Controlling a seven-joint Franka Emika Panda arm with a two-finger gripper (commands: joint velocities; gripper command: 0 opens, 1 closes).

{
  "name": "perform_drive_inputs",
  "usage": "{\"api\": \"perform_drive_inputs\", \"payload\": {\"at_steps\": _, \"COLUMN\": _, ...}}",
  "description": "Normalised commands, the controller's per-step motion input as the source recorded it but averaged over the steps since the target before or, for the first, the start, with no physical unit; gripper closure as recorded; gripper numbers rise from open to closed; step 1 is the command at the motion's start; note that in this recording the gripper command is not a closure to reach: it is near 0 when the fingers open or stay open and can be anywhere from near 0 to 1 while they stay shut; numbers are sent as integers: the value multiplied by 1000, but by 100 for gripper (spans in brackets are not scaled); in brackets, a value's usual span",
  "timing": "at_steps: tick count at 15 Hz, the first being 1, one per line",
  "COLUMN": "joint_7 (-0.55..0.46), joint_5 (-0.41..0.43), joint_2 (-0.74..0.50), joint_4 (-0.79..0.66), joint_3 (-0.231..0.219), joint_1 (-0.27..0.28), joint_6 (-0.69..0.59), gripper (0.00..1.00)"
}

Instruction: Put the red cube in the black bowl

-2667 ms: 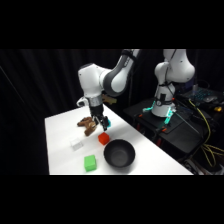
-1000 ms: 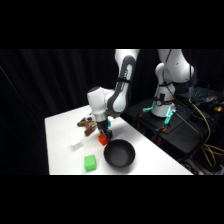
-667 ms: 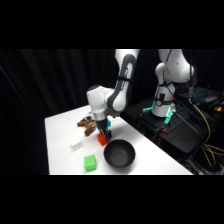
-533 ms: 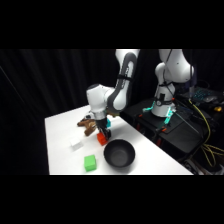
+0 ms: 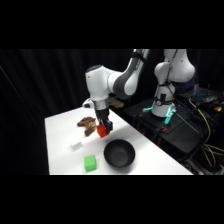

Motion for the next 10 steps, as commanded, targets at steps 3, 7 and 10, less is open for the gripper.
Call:
{"api": "perform_drive_inputs", "payload": {"at_steps": 3, "joint_7": 330, "joint_5": -116, "joint_2": -323, "joint_4": -204, "joint_3": 16, "joint_1": 238, "joint_6": -186, "gripper": 100}}
{"api": "perform_drive_inputs", "payload": {"at_steps": 7, "joint_7": 227, "joint_5": -84, "joint_2": -147, "joint_4": -178, "joint_3": 92, "joint_1": 205, "joint_6": -35, "gripper": 100}}
{"api": "perform_drive_inputs", "payload": {"at_steps": 10, "joint_7": 93, "joint_5": -53, "joint_2": 41, "joint_4": -34, "joint_3": 82, "joint_1": 128, "joint_6": 18, "gripper": 100}}
